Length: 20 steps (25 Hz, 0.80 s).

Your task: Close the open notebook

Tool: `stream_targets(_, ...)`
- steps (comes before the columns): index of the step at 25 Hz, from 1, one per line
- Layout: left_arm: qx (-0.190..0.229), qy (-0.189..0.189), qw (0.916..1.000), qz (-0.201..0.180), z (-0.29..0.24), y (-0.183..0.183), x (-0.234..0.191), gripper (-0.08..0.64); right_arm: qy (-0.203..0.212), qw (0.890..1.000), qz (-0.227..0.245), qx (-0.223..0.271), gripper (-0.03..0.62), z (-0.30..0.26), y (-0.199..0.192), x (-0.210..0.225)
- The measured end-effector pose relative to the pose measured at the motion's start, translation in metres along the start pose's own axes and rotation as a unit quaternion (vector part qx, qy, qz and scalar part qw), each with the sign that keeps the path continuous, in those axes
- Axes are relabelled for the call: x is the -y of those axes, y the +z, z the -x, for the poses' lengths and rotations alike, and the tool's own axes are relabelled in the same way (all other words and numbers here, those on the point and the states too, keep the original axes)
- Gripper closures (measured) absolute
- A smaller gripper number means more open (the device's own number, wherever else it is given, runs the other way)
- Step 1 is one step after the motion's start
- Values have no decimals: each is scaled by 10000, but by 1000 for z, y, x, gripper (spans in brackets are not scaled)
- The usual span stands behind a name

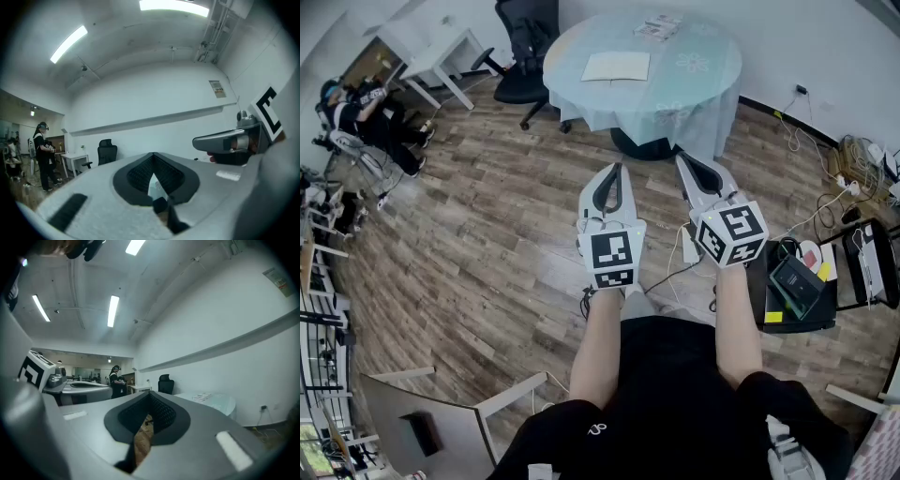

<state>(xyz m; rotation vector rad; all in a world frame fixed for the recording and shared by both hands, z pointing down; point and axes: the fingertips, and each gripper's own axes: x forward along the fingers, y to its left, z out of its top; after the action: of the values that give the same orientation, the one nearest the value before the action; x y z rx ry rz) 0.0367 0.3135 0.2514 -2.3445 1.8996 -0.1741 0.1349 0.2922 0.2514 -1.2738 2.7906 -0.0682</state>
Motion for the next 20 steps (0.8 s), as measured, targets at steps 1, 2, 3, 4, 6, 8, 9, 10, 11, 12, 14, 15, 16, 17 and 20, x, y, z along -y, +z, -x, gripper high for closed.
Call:
stream_targets(1,-4,2,10000,-26,-1,2,1,575,-41,9999,-93,-52,588,-1,-3,3)
stream_targets(2,-7,-1,10000,-51,-3,3,3,575,-70,9998,-185,-92,588,-1,-5,7)
stream_targets(3,-7,-12,10000,-73,-4,5,5,575,-82,9995,-272,-107,588,0,-7,10)
stream_targets(4,-5,-29,10000,-91,-6,6,8,575,-85,9993,-337,-97,586,1,-7,14)
stream_targets(6,1,-56,9999,-107,-11,9,11,575,-129,9992,-378,-72,586,4,-4,23)
stream_targets(8,-8,-50,9999,-99,-18,10,11,575,-217,9989,-411,-55,586,5,0,37)
stream_targets(9,-22,-41,9999,-102,-21,10,10,575,-251,9986,-456,-33,586,5,2,44)
stream_targets(10,-38,-33,9999,-111,-23,10,10,574,-280,9983,-513,-6,586,6,3,50)
stream_targets(11,-51,-28,9999,-124,-25,10,10,575,-307,9979,-570,16,586,7,4,56)
stream_targets(12,-62,-28,9999,-139,-28,9,10,575,-329,9975,-617,28,586,7,4,61)
stream_targets(14,-102,-20,9998,-173,-34,7,8,575,-342,9971,-674,4,586,2,1,68)
stream_targets(15,-135,-7,9998,-178,-37,5,6,575,-328,9971,-686,-26,586,-1,-2,70)
stream_targets(16,-170,10,9997,-163,-40,2,3,575,-297,9972,-688,-58,586,-5,-5,71)
stream_targets(17,-206,29,9997,-126,-43,-2,1,575,-252,9973,-681,-86,586,-9,-7,71)
stream_targets(20,-306,94,9995,54,-55,-13,-7,574,-93,9979,-633,-138,586,-19,-12,71)
